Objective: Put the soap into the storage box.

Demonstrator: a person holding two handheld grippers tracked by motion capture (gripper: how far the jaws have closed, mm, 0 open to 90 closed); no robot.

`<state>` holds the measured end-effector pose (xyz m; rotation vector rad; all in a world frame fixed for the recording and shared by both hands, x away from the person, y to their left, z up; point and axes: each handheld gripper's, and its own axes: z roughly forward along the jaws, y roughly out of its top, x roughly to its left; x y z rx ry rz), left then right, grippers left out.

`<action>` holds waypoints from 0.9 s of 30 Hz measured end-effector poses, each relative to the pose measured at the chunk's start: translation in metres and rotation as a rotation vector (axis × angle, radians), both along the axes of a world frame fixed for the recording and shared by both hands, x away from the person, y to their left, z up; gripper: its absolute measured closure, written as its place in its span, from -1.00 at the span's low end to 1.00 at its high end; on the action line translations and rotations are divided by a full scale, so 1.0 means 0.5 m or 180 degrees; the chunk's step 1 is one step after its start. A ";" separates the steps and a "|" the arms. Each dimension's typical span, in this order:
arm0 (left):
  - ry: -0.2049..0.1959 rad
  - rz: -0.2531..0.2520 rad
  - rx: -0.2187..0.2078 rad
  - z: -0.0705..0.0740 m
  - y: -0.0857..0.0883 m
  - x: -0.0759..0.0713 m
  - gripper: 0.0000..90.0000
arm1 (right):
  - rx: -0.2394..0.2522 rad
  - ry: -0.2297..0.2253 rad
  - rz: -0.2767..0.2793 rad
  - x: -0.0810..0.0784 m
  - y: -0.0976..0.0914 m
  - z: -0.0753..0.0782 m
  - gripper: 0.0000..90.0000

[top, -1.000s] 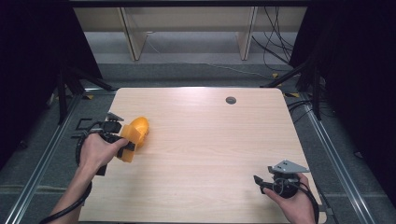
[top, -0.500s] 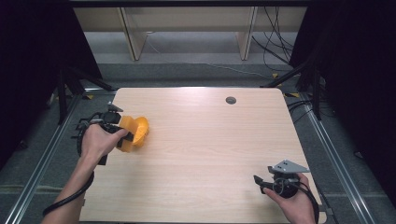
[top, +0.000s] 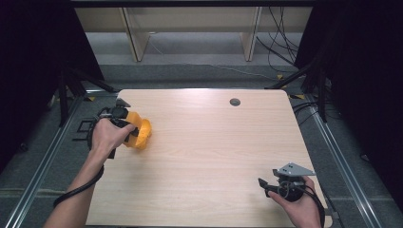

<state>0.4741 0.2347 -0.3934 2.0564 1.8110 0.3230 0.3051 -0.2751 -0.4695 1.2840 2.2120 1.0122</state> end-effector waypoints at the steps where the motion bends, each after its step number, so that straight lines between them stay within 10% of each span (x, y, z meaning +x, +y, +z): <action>1: 0.0001 -0.0011 -0.0001 -0.001 0.000 0.004 0.35 | -0.0051 -0.0054 -0.0004 0.001 -0.001 0.000 -0.24; 27: 0.0089 0.0030 0.0109 -0.031 -0.007 0.054 0.35 | -0.0049 -0.0045 0.0005 0.000 -0.001 0.000 -0.24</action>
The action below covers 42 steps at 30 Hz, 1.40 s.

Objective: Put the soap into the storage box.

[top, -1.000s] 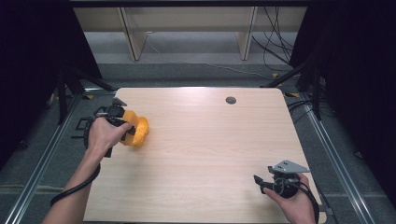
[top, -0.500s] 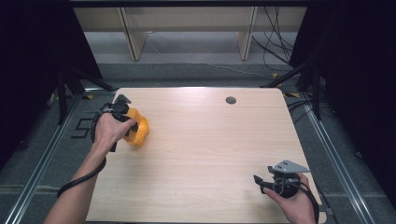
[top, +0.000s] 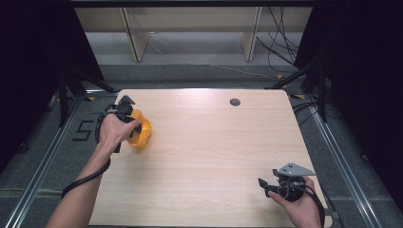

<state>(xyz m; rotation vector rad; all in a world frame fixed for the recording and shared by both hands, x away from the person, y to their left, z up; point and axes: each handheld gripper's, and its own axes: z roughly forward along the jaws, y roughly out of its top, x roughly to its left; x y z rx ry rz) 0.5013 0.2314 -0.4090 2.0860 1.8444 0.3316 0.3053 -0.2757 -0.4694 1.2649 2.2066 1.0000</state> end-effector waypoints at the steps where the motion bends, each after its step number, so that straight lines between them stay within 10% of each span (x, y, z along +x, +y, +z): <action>1: 0.0016 -0.0011 -0.0008 -0.001 0.001 0.002 0.35 | 0.0000 0.0001 -0.0004 0.000 0.000 0.000 -0.24; 42: 0.0245 -0.0022 0.0124 -0.053 -0.010 0.038 0.34 | -0.0019 0.0036 0.0008 -0.001 0.001 0.001 -0.24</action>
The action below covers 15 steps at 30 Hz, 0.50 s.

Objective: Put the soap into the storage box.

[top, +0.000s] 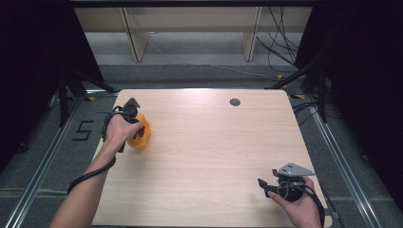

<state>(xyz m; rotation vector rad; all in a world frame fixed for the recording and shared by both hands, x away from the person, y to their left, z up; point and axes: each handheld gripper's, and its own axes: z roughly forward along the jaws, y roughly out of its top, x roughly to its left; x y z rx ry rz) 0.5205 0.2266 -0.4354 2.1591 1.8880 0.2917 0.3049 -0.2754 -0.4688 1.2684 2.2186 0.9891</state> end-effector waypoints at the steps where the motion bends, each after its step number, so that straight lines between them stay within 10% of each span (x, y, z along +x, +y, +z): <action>1: 0.0010 -0.0006 0.0006 0.000 0.000 0.000 0.34 | -0.0005 0.0004 0.0002 0.000 0.000 0.000 -0.24; 15: 0.0026 -0.0044 0.0004 -0.002 0.003 0.000 0.33 | 0.0053 0.0096 -0.0015 -0.002 0.004 0.000 -0.25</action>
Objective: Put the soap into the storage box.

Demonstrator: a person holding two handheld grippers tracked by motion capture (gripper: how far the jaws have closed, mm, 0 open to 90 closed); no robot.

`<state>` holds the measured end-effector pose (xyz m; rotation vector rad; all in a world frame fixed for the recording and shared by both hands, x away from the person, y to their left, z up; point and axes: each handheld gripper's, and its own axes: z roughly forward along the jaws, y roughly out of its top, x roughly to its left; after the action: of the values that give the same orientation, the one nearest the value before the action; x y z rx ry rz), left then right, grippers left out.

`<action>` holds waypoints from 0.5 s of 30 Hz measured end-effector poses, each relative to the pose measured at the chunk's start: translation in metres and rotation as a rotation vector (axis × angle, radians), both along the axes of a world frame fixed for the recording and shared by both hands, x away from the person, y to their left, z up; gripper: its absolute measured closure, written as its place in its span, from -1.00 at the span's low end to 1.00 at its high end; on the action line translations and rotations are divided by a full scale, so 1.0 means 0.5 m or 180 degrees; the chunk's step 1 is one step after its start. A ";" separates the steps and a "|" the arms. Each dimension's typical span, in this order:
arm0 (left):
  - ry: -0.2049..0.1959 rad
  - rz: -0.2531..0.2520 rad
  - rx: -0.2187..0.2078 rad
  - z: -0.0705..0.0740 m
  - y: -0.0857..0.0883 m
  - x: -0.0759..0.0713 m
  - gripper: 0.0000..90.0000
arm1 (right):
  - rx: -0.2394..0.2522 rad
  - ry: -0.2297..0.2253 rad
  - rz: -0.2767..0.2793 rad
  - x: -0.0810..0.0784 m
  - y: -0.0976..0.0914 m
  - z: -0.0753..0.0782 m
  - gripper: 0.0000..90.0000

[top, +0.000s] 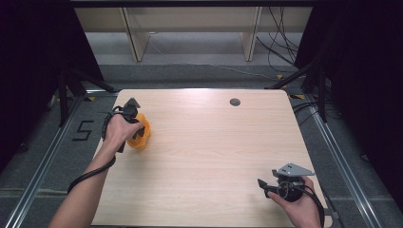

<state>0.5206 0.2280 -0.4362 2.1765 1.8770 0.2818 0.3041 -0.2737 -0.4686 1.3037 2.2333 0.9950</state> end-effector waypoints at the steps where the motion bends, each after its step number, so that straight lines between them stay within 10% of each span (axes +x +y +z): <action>1: -0.0017 0.0002 0.0004 -0.002 0.000 0.000 0.32 | 0.0016 0.0025 -0.0033 -0.002 0.002 0.000 -0.25; 15: -0.0157 -0.0085 0.0044 0.005 0.005 -0.012 -0.14 | -0.0045 -0.0033 0.0008 0.001 0.000 -0.001 -0.25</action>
<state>0.5147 0.2308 -0.4338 2.1815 1.8237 0.3411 0.3045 -0.2737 -0.4693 1.2872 2.2306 0.9831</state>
